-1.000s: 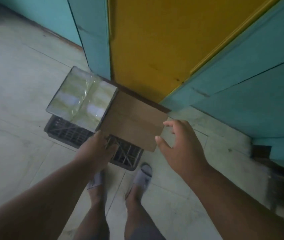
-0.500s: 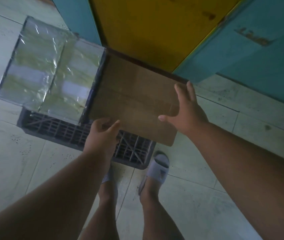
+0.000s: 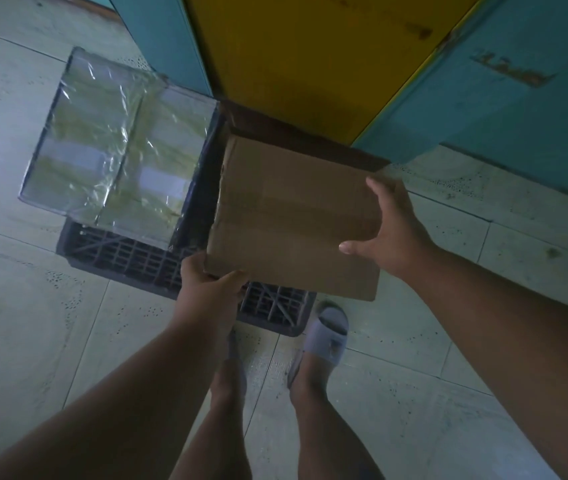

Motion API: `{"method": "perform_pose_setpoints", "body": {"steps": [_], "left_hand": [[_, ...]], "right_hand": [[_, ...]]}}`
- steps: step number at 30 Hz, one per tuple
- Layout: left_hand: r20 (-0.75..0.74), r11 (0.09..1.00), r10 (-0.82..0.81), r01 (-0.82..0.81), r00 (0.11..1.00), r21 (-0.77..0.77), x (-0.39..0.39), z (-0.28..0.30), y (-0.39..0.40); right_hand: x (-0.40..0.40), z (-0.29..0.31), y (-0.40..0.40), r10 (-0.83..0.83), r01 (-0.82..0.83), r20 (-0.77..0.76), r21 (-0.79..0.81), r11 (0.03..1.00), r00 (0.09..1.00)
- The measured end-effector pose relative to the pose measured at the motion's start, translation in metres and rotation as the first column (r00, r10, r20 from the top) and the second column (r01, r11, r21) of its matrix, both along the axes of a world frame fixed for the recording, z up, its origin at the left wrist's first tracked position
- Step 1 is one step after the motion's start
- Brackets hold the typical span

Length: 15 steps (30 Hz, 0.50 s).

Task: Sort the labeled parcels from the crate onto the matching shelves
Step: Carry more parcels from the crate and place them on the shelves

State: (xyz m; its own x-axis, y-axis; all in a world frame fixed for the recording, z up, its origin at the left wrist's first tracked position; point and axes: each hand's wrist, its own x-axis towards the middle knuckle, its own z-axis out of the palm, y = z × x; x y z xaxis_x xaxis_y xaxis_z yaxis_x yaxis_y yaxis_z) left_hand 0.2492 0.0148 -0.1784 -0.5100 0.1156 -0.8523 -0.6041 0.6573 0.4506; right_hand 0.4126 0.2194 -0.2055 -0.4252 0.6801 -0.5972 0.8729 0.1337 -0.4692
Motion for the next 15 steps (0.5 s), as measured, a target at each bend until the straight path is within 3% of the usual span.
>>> {"method": "perform_pose_setpoints", "body": {"steps": [3, 7, 11, 15], "left_hand": [[0.050, 0.995, -0.103, 0.102, 0.993, 0.019, 0.001, 0.036, -0.013], [0.083, 0.991, -0.132, 0.128, 0.988, 0.049, 0.000, 0.123, -0.041], [0.050, 0.980, -0.152, 0.144, 0.987, 0.139, 0.006, 0.238, -0.052], [-0.073, 0.967, -0.156, 0.168, 0.985, 0.193, 0.009, 0.338, -0.057]], "right_hand": [[0.010, 0.031, -0.015, -0.044, 0.044, 0.006, -0.013, 0.999, 0.999], [0.019, 0.123, -0.038, -0.026, 0.024, 0.028, 0.054, 0.998, 0.999], [0.023, 0.237, -0.053, 0.020, -0.009, -0.058, 0.192, 0.981, 0.998], [0.022, 0.342, -0.062, 0.076, -0.017, -0.184, 0.307, 0.952, 0.980]]}}
